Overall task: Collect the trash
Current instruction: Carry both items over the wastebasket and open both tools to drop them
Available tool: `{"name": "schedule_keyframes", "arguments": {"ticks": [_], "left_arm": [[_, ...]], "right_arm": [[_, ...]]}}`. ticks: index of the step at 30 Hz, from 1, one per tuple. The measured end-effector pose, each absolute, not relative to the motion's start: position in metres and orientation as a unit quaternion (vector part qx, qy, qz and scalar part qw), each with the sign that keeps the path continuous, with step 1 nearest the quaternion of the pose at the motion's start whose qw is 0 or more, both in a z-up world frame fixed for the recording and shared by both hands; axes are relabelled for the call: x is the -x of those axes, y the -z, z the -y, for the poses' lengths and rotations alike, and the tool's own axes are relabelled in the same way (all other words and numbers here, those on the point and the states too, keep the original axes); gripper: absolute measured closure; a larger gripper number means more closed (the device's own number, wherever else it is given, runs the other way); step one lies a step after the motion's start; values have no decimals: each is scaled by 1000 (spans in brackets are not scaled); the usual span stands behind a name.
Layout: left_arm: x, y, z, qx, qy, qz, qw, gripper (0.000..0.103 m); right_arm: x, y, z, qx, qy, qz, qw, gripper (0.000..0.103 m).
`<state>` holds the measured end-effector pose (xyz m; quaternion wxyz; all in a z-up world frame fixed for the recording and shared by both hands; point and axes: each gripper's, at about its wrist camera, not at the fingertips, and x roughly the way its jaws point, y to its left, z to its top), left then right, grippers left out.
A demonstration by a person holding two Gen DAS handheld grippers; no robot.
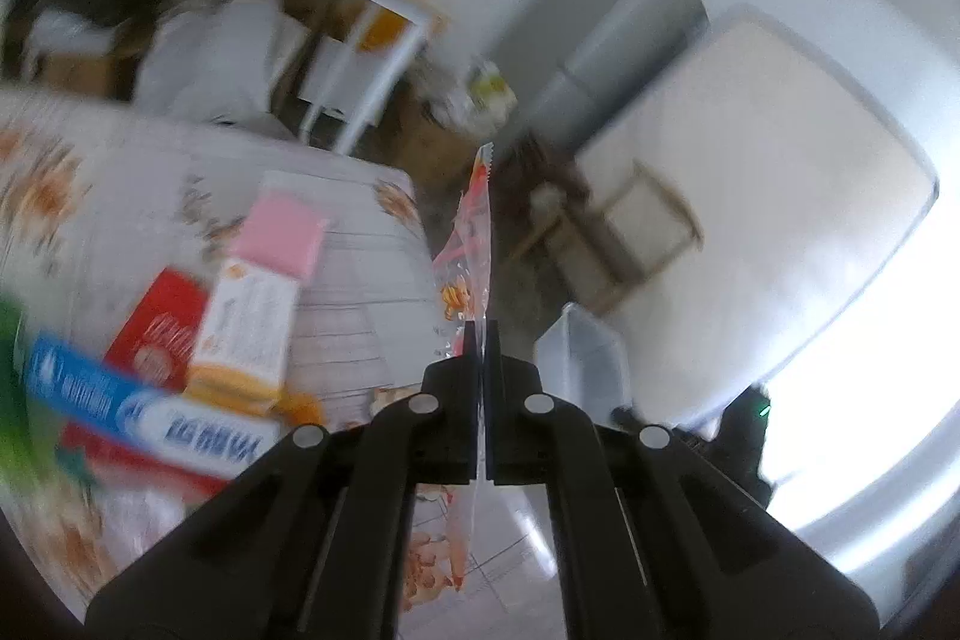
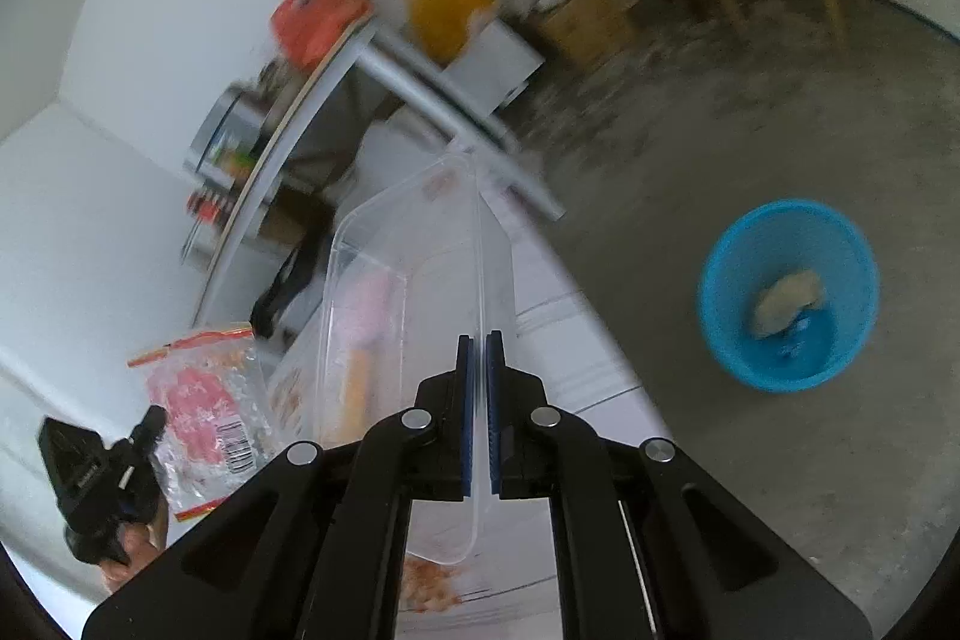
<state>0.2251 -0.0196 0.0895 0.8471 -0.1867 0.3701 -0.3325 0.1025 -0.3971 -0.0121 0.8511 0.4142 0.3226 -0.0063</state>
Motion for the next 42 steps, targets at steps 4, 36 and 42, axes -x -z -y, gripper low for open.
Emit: {"name": "schedule_keyframes", "arguments": {"ticks": [4,36,42], "left_arm": [[-246,-100,89,121,377,-389,832,103],[-289,60,430,-196,413,-482,747,42],[-278,17,387,-180,430,-465,753,40]], "right_arm": [[-76,18,436,-419,62,-308,852,99],[-109,243,574,-409,257,-467,741,73],[-74,223,563,-413,263,-442,751,73]]}}
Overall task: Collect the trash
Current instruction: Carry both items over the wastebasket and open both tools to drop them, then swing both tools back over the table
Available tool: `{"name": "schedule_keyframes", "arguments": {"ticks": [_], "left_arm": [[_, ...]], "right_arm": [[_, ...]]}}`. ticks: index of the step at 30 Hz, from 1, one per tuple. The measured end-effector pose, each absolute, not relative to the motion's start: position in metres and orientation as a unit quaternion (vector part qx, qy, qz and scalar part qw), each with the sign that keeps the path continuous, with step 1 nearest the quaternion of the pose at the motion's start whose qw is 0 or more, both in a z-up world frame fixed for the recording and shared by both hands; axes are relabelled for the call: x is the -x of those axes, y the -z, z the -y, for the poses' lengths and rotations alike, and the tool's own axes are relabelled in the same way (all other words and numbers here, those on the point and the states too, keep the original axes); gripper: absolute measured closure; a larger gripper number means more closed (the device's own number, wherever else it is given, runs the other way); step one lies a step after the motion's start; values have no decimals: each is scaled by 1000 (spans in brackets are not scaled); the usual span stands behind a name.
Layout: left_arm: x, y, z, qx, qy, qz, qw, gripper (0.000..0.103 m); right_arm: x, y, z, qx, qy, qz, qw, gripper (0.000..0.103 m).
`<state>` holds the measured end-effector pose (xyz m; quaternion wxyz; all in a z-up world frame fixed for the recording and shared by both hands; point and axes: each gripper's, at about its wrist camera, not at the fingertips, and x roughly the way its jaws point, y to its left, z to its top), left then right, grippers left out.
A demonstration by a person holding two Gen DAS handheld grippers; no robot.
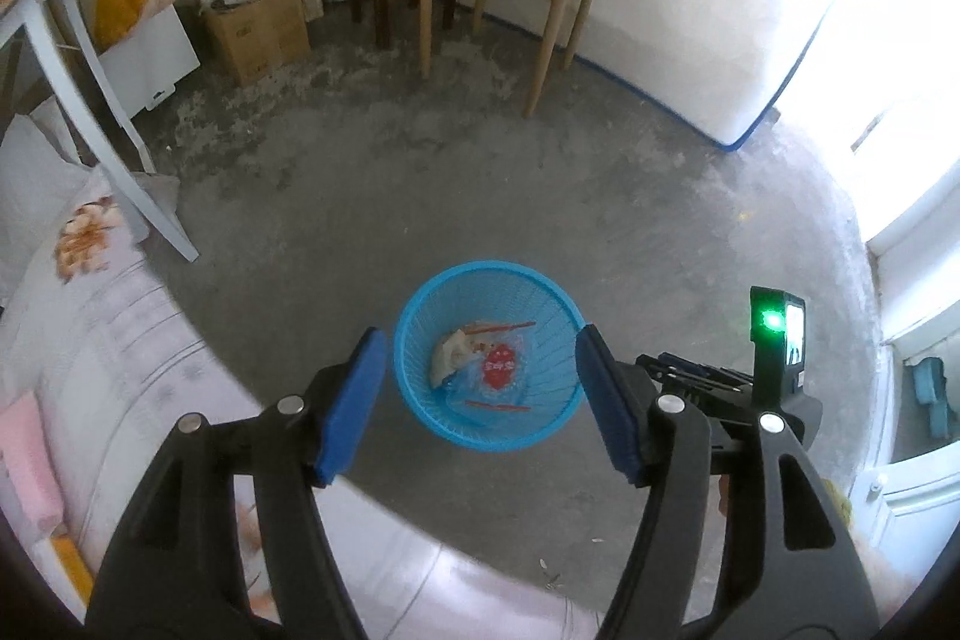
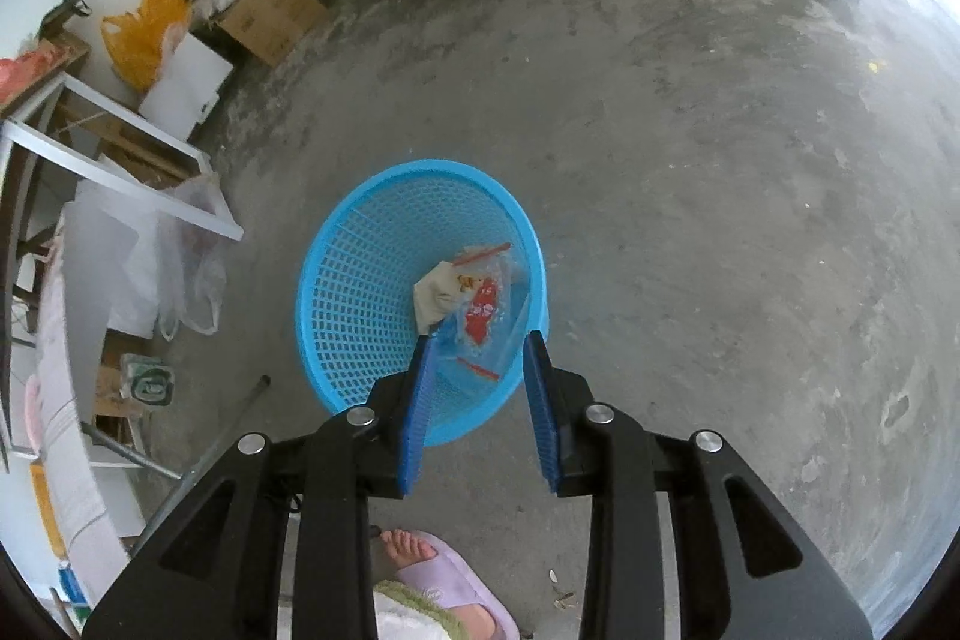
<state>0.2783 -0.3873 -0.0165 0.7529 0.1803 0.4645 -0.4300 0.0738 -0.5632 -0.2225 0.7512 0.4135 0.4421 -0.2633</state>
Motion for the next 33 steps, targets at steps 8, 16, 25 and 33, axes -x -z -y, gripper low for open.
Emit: {"name": "schedule_keyframes", "arguments": {"ticks": [8,16,25,33], "left_arm": [[-270,-61,254,-128,408,-452,783,36],[-227,-124,69,-63,286,-404,866,31],[-139,-100,-52,6,221,-345,912,31],[-89,-35,-83,41,200,-346,916,31]], "right_arm": [[-38,153,535,-411,212,-393,795,53],[-35,83,480,-399,104,-368,833,42],[-67,26,363,-381,-54,-375,843,30],[-121,35,230,-354,-198,-484,775,26]]}}
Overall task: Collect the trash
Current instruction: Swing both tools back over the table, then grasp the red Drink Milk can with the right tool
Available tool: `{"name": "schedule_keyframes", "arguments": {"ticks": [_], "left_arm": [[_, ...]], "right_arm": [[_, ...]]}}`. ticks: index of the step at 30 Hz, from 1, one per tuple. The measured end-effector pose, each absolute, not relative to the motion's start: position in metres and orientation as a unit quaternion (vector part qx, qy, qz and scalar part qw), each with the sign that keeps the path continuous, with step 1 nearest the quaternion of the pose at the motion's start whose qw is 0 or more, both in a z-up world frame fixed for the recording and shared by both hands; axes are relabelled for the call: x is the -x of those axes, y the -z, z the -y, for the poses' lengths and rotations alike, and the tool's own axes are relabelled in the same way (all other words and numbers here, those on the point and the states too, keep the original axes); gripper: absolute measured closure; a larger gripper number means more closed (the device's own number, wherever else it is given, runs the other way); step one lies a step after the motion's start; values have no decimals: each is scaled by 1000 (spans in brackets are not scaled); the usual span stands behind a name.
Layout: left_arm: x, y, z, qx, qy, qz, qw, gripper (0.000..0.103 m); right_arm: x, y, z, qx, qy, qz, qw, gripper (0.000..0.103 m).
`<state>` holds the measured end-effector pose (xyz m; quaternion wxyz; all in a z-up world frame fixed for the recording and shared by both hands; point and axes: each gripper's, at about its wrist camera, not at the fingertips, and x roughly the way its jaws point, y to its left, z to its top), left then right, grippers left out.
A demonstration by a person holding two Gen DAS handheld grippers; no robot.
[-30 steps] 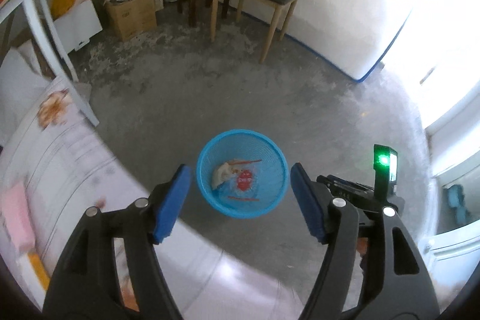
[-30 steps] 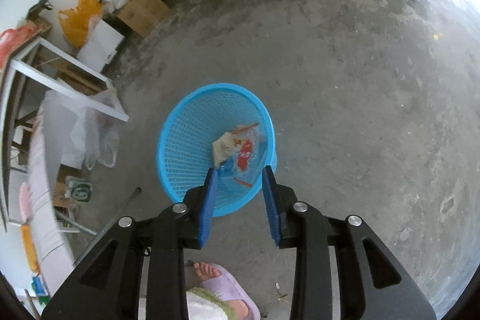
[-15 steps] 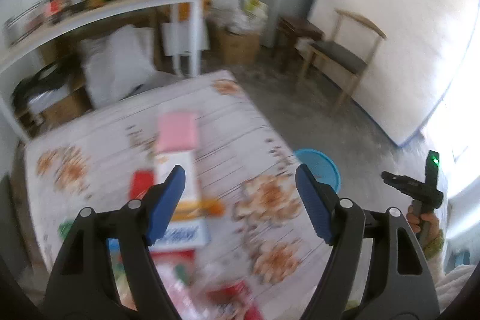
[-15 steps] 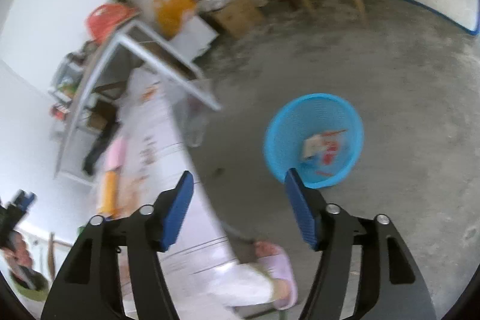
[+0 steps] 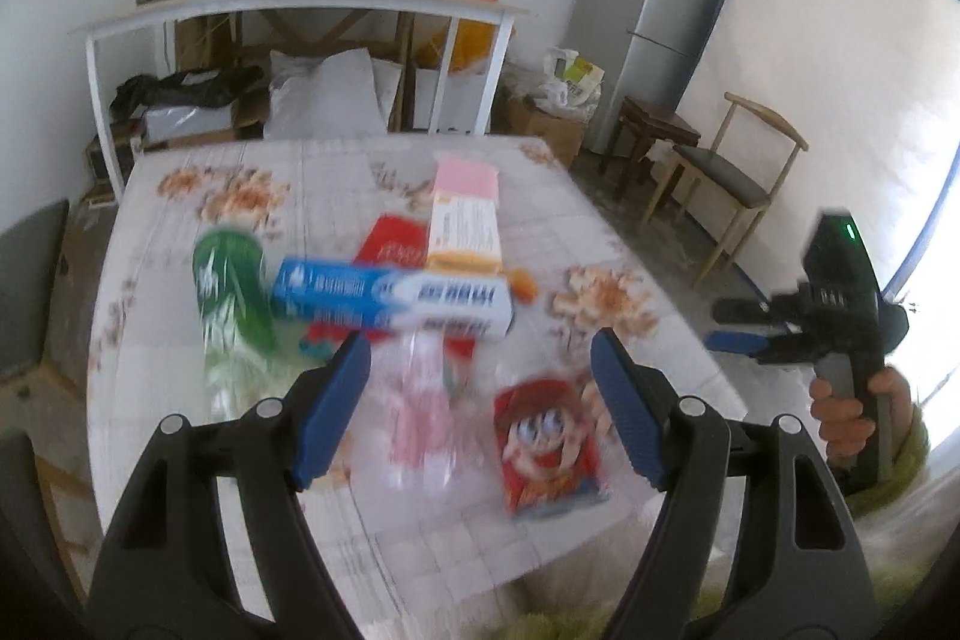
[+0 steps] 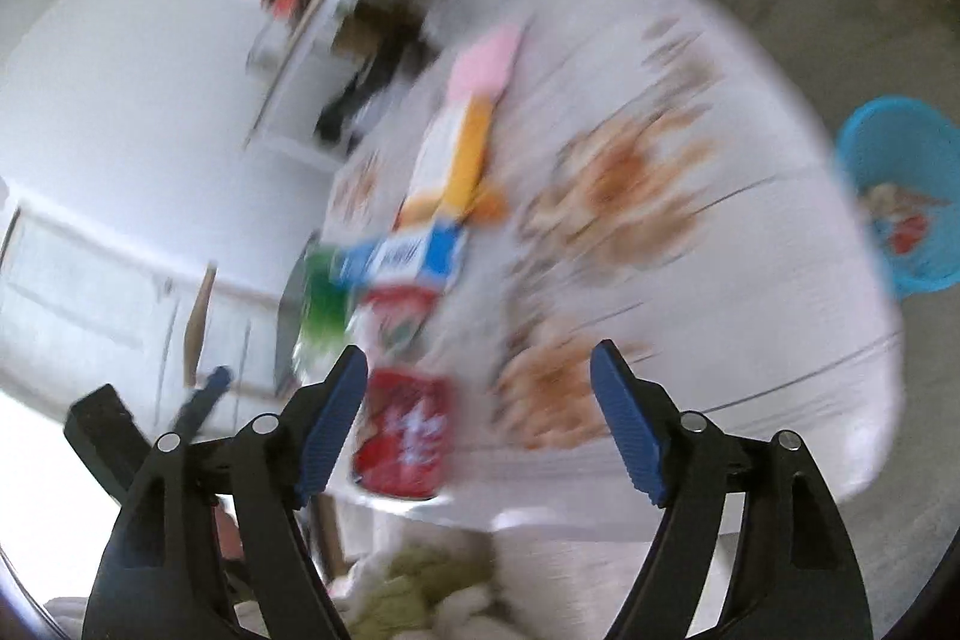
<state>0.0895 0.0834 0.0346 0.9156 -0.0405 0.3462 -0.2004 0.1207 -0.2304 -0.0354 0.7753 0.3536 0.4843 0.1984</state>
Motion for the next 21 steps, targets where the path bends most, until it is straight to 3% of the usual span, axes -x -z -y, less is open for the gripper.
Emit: {"name": "schedule_keyframes", "arguments": {"ticks": [4,15,21], "left_arm": [[-78,-1,-88,53,213,-365,905,36],[-80,43,-81,112,292,-412,856,67],[-83,54,-72,114,308,-425,843,72]], "right_arm": [[-136,51,180,-350,-225,-542,731,25],[-155,82,134,-331,-205,-613,687,25],[-169,90,120,-314,-222,-622,682,25]]}}
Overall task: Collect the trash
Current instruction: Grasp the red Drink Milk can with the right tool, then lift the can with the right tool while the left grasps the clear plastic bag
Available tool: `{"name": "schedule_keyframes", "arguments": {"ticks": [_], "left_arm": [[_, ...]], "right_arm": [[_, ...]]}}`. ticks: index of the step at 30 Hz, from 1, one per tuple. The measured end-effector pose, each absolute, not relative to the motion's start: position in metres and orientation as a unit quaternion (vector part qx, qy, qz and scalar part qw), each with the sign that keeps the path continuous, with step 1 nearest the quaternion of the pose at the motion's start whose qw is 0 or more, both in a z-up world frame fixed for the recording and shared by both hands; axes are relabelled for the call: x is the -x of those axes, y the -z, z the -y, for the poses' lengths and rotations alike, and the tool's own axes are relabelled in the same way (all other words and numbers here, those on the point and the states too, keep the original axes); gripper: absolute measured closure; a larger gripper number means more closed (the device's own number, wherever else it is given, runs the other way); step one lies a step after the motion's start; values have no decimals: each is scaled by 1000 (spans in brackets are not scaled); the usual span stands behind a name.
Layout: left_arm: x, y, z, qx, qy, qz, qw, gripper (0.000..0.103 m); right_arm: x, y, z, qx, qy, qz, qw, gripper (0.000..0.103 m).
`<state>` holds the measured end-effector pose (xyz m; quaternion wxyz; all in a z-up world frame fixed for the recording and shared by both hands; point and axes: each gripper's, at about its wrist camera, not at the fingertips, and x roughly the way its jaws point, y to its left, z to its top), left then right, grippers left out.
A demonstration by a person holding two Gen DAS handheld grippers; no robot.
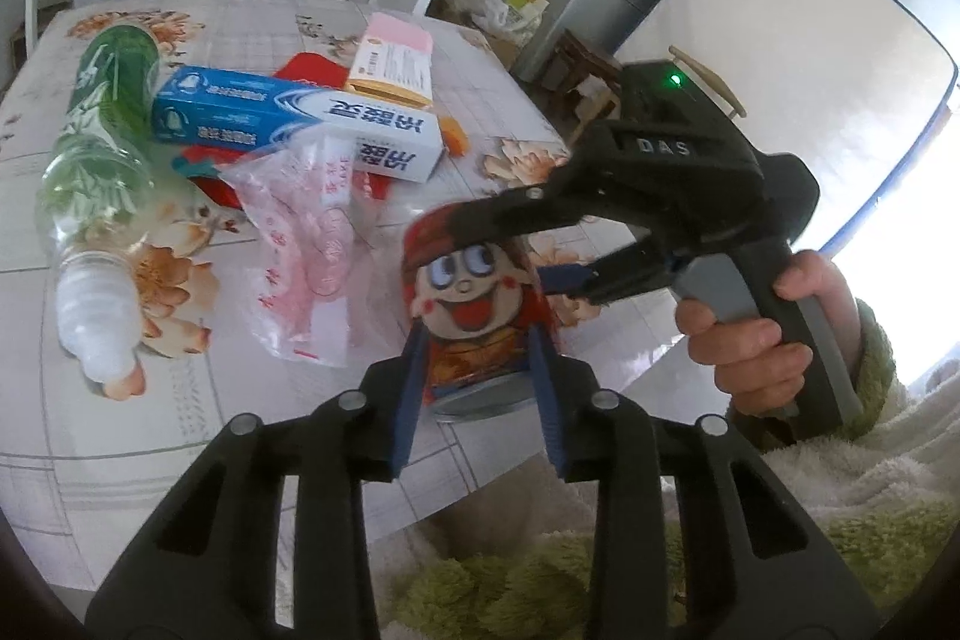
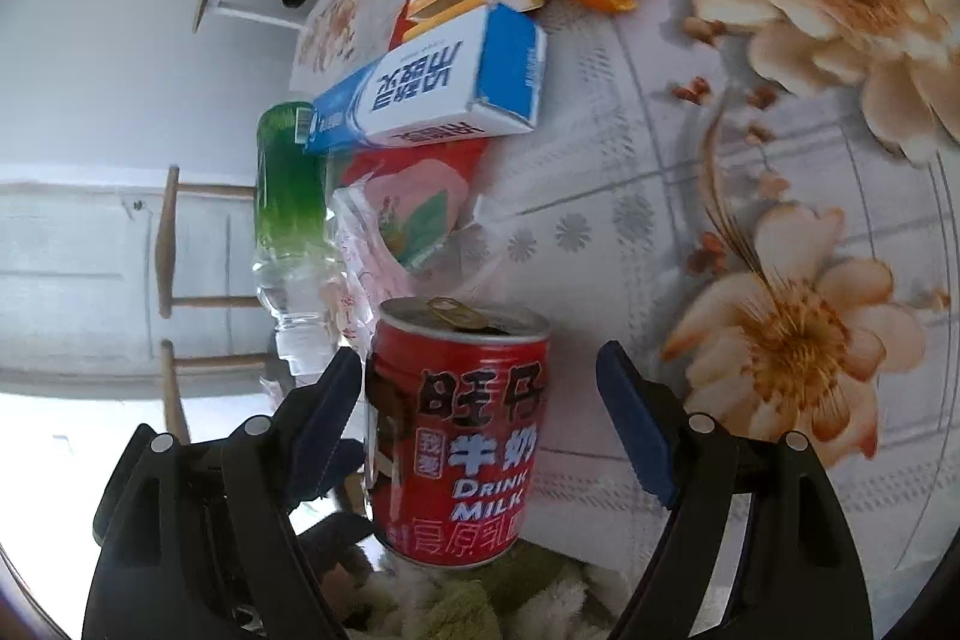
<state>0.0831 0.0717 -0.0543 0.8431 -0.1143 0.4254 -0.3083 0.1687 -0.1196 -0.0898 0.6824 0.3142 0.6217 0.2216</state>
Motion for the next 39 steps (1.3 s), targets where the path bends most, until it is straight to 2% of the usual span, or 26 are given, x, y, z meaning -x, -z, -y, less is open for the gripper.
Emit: {"name": "schedule_keyframes", "arguments": {"ticks": [3,6,10,20,28,32,34,36,39], "left_arm": [[-83,55,-67,113,316,-424,841,72],[-84,56,-63,111,324,-424,838,71],[-83,55,-61,109,329,-423,837,71],[-92,59,-71,105,274,-422,858,71],[-94,52,-67,57,226,-397,887,68],[-96,55,-64,51,218,-405,886,64],[-96,55,-62,45,212,-404,889,59],[-96,55,-60,33,199,-401,894,49],[-100,58,-53,-1,167,-402,900,44]], "right_arm": [[-170,88,112,-293,-230,-627,684,25],[-171,88,106,-278,-241,-636,679,35],[-168,82,107,-258,-246,-623,696,36],[-142,25,119,-44,-168,-485,857,36],[-117,20,130,69,-111,-400,907,38],[-108,19,130,83,-103,-385,913,38],[-105,19,132,81,-103,-383,914,38],[-105,18,135,76,-102,-385,914,38],[-106,19,139,66,-104,-389,913,38]]}}
